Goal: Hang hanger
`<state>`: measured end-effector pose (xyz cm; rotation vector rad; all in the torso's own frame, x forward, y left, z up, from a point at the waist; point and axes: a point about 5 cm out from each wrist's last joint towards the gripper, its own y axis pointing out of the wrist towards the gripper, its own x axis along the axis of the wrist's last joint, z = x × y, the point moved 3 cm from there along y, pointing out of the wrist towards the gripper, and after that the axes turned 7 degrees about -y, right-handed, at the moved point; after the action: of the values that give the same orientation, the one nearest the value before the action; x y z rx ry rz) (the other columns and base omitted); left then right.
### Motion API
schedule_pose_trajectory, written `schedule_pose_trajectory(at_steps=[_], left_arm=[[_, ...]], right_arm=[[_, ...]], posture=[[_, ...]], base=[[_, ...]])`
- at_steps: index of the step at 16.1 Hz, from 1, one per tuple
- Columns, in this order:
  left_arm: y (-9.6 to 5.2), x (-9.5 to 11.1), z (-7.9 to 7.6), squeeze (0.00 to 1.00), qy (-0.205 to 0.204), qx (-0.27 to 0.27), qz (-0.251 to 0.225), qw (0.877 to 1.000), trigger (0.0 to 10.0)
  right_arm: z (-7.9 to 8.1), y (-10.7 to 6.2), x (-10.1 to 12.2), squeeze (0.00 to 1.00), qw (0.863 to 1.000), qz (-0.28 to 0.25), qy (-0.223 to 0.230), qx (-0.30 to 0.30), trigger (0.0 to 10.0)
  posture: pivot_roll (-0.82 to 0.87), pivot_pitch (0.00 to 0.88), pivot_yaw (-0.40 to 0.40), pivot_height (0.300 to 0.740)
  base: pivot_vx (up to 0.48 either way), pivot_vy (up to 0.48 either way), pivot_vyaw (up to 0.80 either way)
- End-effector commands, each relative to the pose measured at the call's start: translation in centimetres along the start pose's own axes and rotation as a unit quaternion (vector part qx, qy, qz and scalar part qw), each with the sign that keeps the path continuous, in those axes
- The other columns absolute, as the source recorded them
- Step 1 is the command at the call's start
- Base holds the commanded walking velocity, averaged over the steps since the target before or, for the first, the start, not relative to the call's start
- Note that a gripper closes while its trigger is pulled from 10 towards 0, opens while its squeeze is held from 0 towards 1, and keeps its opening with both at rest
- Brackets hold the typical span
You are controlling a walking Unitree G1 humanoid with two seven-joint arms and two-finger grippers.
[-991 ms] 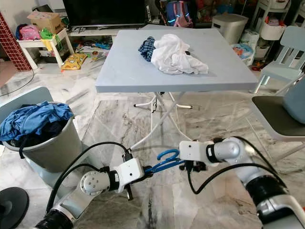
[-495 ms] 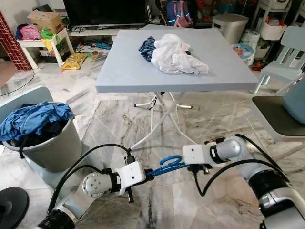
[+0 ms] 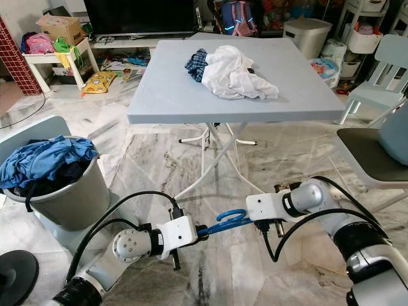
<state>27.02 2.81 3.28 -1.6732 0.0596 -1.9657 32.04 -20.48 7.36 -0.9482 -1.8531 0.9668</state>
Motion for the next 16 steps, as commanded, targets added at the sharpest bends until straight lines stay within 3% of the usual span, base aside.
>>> schedule_pose_trajectory(at_steps=[1,9,10,14,16], left_arm=[[0.1,0.0,-0.1,0.0,0.011,-0.005,0.003,1.0,10.0],[0.2,0.1,-0.2,0.0,0.01,-0.005,-0.002,1.0,10.0],[0.3,0.1,-0.2,0.98,0.004,-0.004,-0.005,1.0,10.0],[0.4,0.6,-0.1,1.0,-0.013,0.007,-0.025,1.0,10.0],[0.1,2.0,1.2,1.0,-0.03,0.058,-0.073,0.995,10.0]], right_arm=[[-0.4,-0.2,0.0,0.0,1.0,0.0,-0.001,0.002,0.0],[0.3,-0.1,-0.3,0.0,1.0,-0.001,0.004,0.012,0.0],[0.3,-0.1,-0.3,0.0,1.0,-0.001,0.005,0.013,0.0],[-0.1,-0.1,-0.5,0.0,1.0,0.006,0.01,-0.003,0.0],[-0.6,-0.1,-0.6,0.0,1.0,0.007,0.018,-0.025,0.0]], posture=[[-0.18,0.0,0.021,0.74],[-0.18,0.0,0.016,0.74],[-0.18,0.0,0.015,0.74],[-0.18,0.0,0.01,0.74],[-0.18,0.0,0.008,0.74]], base=[[0.0,0.0,0.0],[0.0,0.0,0.0],[0.0,0.0,0.0],[0.0,0.0,0.0],[0.0,0.0,0.0]])
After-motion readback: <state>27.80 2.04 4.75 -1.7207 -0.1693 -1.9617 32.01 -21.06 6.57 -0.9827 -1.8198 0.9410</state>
